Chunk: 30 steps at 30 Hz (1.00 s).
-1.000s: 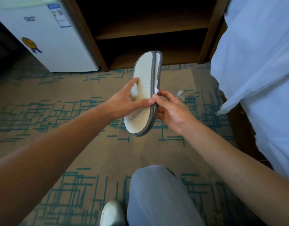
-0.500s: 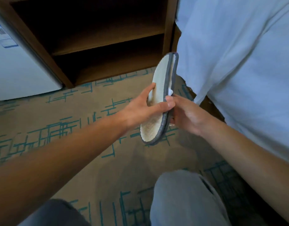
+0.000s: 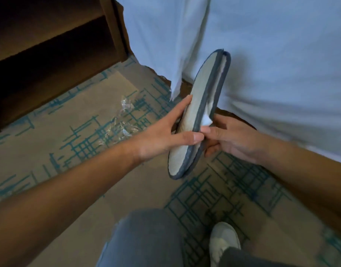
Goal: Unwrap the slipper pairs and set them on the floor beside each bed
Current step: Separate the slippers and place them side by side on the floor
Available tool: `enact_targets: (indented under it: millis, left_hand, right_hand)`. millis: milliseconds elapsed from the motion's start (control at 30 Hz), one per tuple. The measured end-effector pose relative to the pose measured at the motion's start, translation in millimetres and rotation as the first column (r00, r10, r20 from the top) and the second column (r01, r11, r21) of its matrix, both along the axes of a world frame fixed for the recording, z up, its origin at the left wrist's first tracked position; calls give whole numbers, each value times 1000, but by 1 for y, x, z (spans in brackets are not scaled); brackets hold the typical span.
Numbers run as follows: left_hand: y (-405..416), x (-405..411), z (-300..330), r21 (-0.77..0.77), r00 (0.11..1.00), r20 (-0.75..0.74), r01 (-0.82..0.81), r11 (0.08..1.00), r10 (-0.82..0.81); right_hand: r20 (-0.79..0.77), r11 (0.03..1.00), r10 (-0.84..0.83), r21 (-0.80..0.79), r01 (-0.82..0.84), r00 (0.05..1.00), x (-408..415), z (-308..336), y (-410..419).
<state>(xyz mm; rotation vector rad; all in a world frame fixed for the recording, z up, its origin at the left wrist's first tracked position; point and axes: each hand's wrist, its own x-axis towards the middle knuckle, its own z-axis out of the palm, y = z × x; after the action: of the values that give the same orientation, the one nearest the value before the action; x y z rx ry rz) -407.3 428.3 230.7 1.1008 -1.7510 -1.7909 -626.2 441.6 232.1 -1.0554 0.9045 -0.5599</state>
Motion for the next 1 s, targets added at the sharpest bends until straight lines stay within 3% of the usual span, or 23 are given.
enact_targets:
  millis: [267,433,600,700,833,1000]
  left_hand:
    - [7,-69,-25,7,978,47,204,979,-204]
    - [15,-98,-60,68,957,69,277,958,-281]
    - [6,-106,-86,157,918,164,337,928,-361]
    - [1,-106,-106,322,935,194,226,919,-297]
    - [5,-109,-134,363,892,362,133,922,-271]
    - [11,-104,-170,533,947,277,-8,846,-166]
  right_hand:
    - [-140,979,-195,-86,185,971,-63,-18,45]
    - [-156,951,-307,-5,310,939,-88,-63,76]
    - [-51,893,-419,157,422,907,-99,-105,101]
    - [-80,821,-531,199,536,843,-99,-128,112]
    - [-221,753,-564,259,605,796,-99,-152,129]
    - [-383,701,-533,299,647,755,-110,-186,148]
